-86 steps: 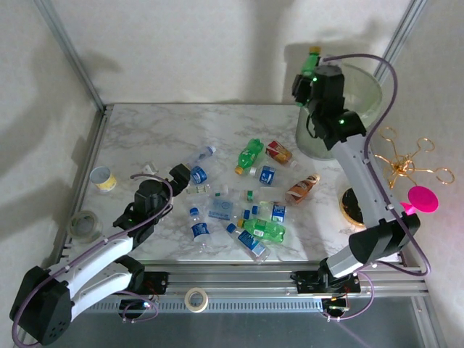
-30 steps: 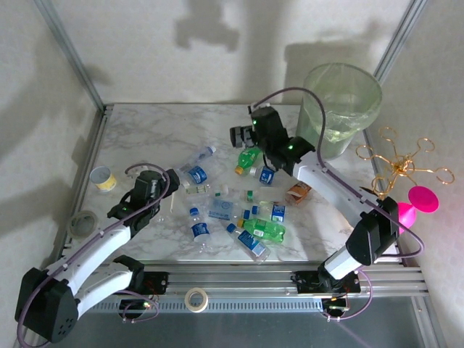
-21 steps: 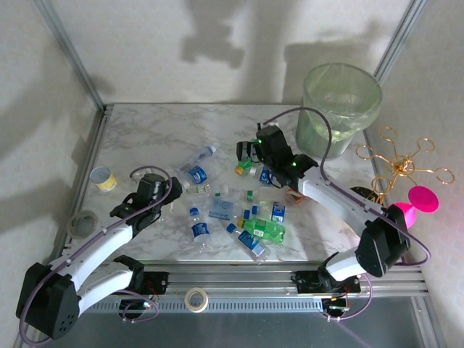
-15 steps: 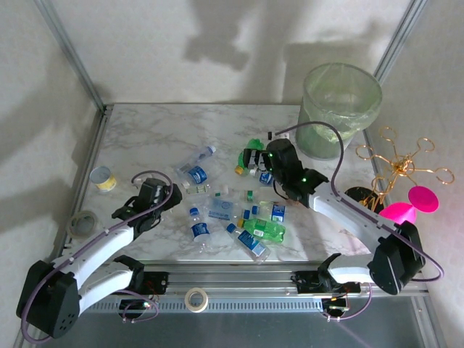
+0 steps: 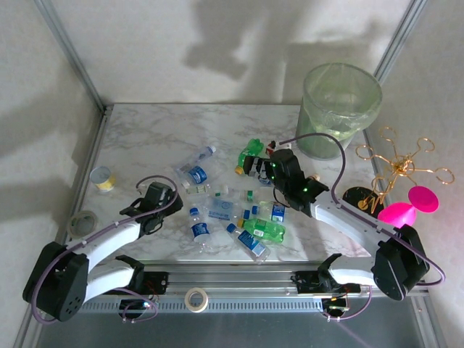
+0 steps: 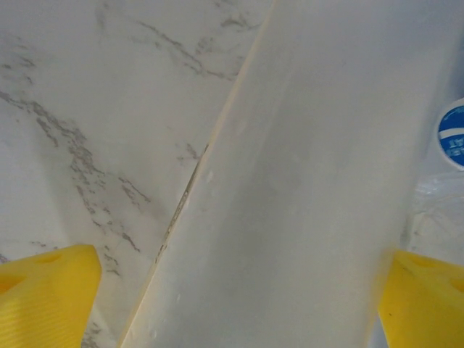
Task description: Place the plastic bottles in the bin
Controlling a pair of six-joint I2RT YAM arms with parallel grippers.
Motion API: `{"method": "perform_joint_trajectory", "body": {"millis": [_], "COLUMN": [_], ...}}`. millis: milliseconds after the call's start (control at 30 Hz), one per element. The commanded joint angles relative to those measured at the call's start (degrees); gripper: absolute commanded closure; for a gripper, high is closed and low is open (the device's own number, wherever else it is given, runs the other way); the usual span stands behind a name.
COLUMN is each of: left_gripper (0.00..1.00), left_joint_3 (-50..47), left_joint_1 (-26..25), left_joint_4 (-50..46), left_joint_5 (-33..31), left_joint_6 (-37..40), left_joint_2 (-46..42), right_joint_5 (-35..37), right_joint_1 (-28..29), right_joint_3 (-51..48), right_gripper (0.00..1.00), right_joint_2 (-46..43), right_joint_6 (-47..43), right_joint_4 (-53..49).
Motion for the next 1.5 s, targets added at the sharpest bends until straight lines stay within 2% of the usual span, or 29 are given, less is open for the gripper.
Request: {"method": "perform_joint_trajectory", "body": {"millis": [0,367,433,667,767,900,1033,1100,1467], "left_gripper": [0.11,0.44,0.51,0.66,0.7,0.8,0.92,1.0,1.0], "left_joint_3": [-1.04,-1.29,-1.3,0.74,1.95,2.2,1.58,1.58,3.22], "left_joint_1": [0.55,0.54,0.58,0.5,0.42,-0.26,-2.6,-4.77,-17.23], "left_joint_4": [1.35,1.26,0.83,1.59,5.01,14.13,24.17,27.52,39.01], "left_joint_5": [0.11,-1.52,-1.95,-1.59,1.83,8.22,11.99,12.59,12.75], "left_joint_6": [-0.14,1.1,1.29,2.66,3.47,3.47,3.14,3.53,6.37], "left_joint_2": [1.14,-0.8,-2.19,-10.96,-15.97,-20.41,-20.13,-18.6,-8.06], "right_joint_5": [-1.8,-2.85,-3.15,-7.9,-12.12,-17.93,-22.98,-24.32,-26.07], "right_joint_1": [-0.13,-0.09,-0.16,-0.09,-0.1,-0.1,-0.16,1.91,4.54], "right_joint_3": [-1.87,-2.59,-2.76,-3.55,-4.07,-4.2,-3.22,-2.37,0.04], "right_gripper": [0.01,0.01,0.01,0.01,0.01,0.01,0.01,0.01,0.01], "right_joint_2": [-1.13,-1.94,-2.29,-3.7,-4.37,-4.39,-3.17,-2.19,2.05], "right_joint_6": [1.61,1.72,1.72,0.51,0.56,1.94,3.49,3.83,5.5], "right_joint_4": [4.59,5.52,5.78,7.89,10.47,14.24,17.41,18.3,21.66]}}
